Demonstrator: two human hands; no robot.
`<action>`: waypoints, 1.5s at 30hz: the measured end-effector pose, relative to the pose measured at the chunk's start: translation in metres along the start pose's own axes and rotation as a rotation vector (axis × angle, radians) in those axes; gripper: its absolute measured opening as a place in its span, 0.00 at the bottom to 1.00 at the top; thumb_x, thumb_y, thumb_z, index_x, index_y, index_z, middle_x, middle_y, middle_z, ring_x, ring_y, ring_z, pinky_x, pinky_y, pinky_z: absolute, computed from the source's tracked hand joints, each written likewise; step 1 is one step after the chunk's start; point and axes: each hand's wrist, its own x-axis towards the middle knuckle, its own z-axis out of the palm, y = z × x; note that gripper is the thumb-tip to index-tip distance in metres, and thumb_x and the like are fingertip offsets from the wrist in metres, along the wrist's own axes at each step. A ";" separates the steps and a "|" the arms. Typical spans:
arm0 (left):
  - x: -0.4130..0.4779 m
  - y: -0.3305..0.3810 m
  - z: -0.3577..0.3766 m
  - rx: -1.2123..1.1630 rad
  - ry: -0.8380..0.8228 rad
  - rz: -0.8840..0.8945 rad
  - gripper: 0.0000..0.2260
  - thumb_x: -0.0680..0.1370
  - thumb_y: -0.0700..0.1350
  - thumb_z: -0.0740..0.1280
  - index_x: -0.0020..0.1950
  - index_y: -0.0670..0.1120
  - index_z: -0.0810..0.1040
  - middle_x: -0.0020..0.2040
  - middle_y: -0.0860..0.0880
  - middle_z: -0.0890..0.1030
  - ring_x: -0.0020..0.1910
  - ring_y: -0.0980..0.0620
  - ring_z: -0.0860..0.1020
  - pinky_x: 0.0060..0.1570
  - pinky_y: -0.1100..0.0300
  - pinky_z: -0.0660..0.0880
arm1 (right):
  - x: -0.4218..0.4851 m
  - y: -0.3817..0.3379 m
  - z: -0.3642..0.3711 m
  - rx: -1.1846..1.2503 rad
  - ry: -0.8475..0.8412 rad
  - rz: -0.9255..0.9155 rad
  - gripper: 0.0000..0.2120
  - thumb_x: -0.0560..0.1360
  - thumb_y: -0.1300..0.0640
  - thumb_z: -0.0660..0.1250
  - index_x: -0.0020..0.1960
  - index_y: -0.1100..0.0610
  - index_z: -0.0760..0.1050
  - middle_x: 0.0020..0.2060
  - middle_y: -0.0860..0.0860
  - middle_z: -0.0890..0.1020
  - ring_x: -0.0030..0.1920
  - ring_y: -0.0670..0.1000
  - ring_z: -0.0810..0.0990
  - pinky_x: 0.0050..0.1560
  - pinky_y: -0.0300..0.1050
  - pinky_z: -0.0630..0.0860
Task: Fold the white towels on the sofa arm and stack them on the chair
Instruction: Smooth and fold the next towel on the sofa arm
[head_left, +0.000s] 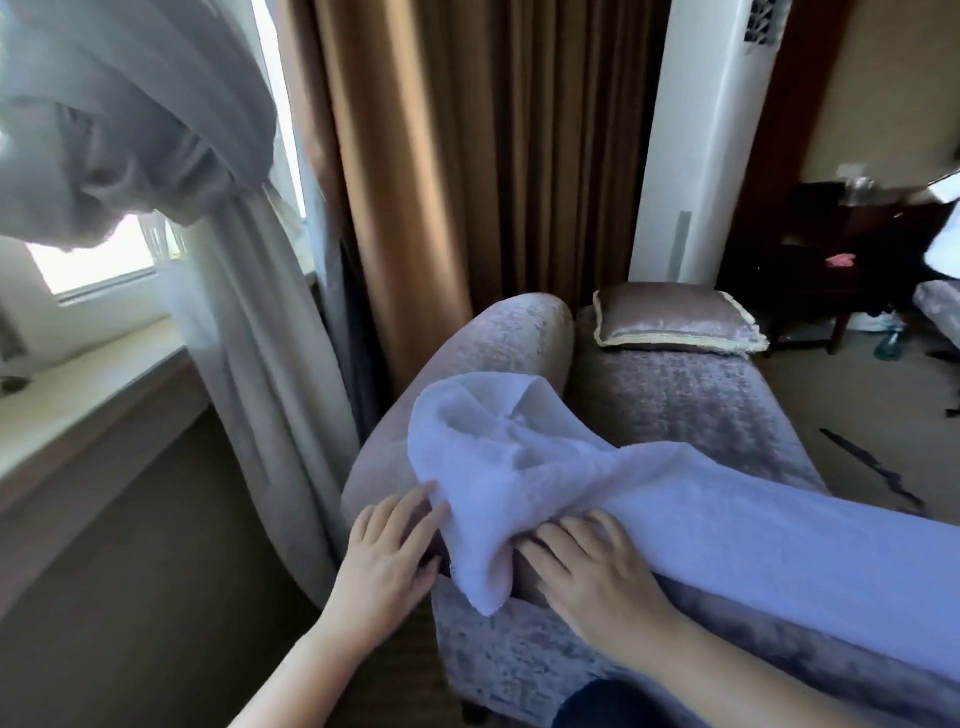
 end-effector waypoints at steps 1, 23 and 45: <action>0.002 0.000 0.003 -0.011 0.045 -0.003 0.22 0.73 0.49 0.66 0.67 0.49 0.74 0.67 0.45 0.75 0.61 0.44 0.73 0.58 0.50 0.69 | 0.004 -0.001 0.000 -0.014 0.052 0.015 0.11 0.76 0.56 0.63 0.57 0.54 0.74 0.46 0.48 0.80 0.45 0.51 0.76 0.52 0.47 0.69; 0.093 -0.051 -0.085 -0.267 0.251 -0.419 0.07 0.80 0.46 0.63 0.45 0.47 0.79 0.37 0.59 0.71 0.43 0.51 0.72 0.50 0.47 0.71 | 0.126 0.049 -0.019 0.596 -0.064 0.685 0.06 0.80 0.52 0.63 0.51 0.55 0.74 0.30 0.50 0.75 0.33 0.53 0.75 0.32 0.47 0.66; 0.096 -0.068 -0.047 -0.413 -0.071 -0.766 0.09 0.78 0.46 0.68 0.38 0.53 0.78 0.30 0.58 0.77 0.33 0.60 0.73 0.34 0.68 0.66 | 0.164 0.117 0.074 0.757 -0.335 0.734 0.19 0.79 0.66 0.58 0.68 0.56 0.72 0.66 0.51 0.73 0.66 0.51 0.72 0.60 0.40 0.68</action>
